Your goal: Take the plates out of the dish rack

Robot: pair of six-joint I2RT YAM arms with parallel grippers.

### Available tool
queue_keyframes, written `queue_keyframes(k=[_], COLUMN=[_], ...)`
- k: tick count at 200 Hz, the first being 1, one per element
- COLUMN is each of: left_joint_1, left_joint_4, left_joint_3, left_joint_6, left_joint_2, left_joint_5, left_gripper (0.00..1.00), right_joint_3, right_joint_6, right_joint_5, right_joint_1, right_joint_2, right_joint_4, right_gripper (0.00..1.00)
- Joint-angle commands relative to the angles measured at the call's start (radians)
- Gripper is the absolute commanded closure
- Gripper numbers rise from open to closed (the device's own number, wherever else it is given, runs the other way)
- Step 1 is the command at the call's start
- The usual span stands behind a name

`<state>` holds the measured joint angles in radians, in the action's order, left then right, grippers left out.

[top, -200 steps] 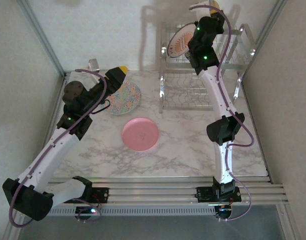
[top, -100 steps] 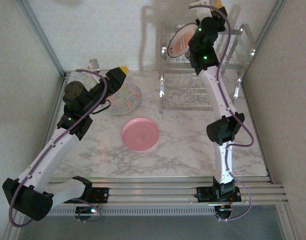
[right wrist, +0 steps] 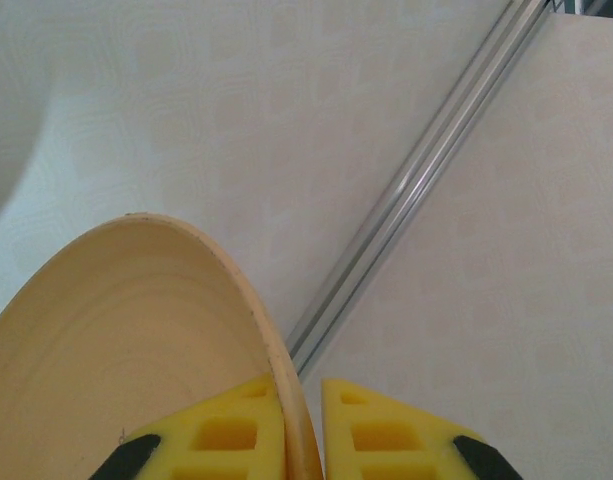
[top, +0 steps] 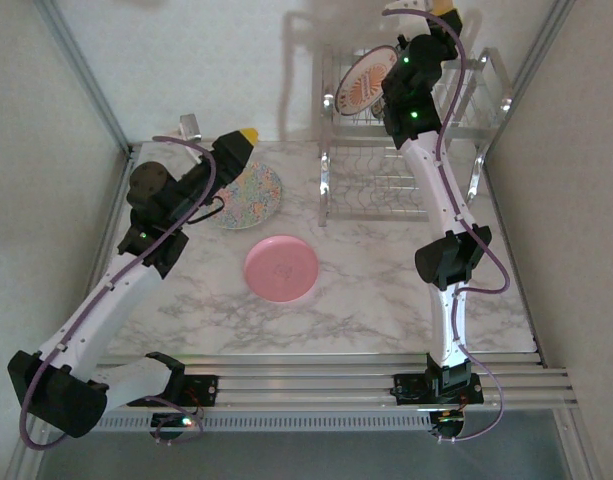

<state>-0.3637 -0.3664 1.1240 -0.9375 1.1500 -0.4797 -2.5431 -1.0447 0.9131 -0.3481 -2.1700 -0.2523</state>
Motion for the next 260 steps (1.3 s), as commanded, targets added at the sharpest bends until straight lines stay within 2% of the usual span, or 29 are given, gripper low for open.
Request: queue_keyframes(k=[1,28,110,165,195,225,260], left_joint_1=[-0.008,-0.014,-0.027,-0.054,-0.092,-0.14,-0.198], left_joint_4=[-0.141,-0.2,-0.197,-0.146,-0.024,0.082,0.211], left_joint_3=[0.039,0.05,0.068,0.107,0.185,0.238,0.311], left_joint_6=[-0.051,-0.082,-0.08,-0.051,0.034,0.119,0.223], left_joint_2=[0.002,0.02,0.041,0.087,0.142,0.191,0.255], left_joint_5=[-0.013,-0.016,-0.026,-0.039,-0.055,-0.059,-0.063], left_gripper=[0.25,0.24,0.24,0.24,0.24,0.24,0.25], right_joint_3=[-0.026,-0.023,-0.003,0.072,0.25,0.409,0.493], right_joint_6=[-0.018,-0.032,-0.069,-0.026,0.154,0.413,0.814], right_joint_5=[-0.008,-0.005,0.0,0.04,0.078,0.107,0.074], right_joint_1=[0.008,0.014,0.045,0.076,0.1,0.106,0.107], right_joint_2=[0.05,0.056,0.097,0.193,0.349,0.521,0.694], right_joint_4=[-0.082,-0.093,-0.132,-0.133,-0.054,0.104,0.464], right_gripper=[1.0,1.0,1.0,1.0,1.0,1.0,1.0])
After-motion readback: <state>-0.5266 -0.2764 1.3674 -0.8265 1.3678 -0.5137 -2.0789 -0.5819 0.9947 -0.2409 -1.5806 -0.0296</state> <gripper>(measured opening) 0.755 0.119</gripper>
